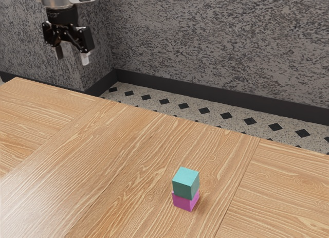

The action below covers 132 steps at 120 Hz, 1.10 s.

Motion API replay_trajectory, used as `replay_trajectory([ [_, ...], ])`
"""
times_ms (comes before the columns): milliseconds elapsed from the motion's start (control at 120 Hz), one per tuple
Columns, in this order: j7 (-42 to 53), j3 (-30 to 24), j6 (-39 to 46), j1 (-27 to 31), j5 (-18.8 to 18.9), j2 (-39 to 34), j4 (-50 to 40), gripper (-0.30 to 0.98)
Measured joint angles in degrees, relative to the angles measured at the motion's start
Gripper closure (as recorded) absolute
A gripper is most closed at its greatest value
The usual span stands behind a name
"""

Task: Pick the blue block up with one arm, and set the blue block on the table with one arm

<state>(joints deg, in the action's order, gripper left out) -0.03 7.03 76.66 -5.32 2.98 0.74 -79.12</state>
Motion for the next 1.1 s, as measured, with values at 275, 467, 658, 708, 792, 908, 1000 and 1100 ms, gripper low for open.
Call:
replay_trajectory([
  [275,0.10,-0.40,-2.02,1.66,-0.09,0.07,8.68,0.00],
  [467,0.12,-4.41,-3.23,4.86,-0.31,0.59,13.55,0.00],
  [658,0.12,-4.41,-2.07,-1.32,-0.36,1.07,13.68,0.00],
  [708,0.14,-4.30,-1.90,-3.42,-0.41,1.15,13.45,0.00],
  [792,0.17,-4.22,-1.56,-6.10,-0.50,1.30,13.09,0.00],
  [908,0.14,-6.31,3.39,-5.91,-0.99,-2.39,-0.94,0.00],
  [1000,0.15,-8.84,9.63,-3.54,-1.34,-5.21,-13.01,0.00],
  [1100,0.18,-16.51,16.19,5.07,-1.57,-6.73,-22.62,0.00],
])
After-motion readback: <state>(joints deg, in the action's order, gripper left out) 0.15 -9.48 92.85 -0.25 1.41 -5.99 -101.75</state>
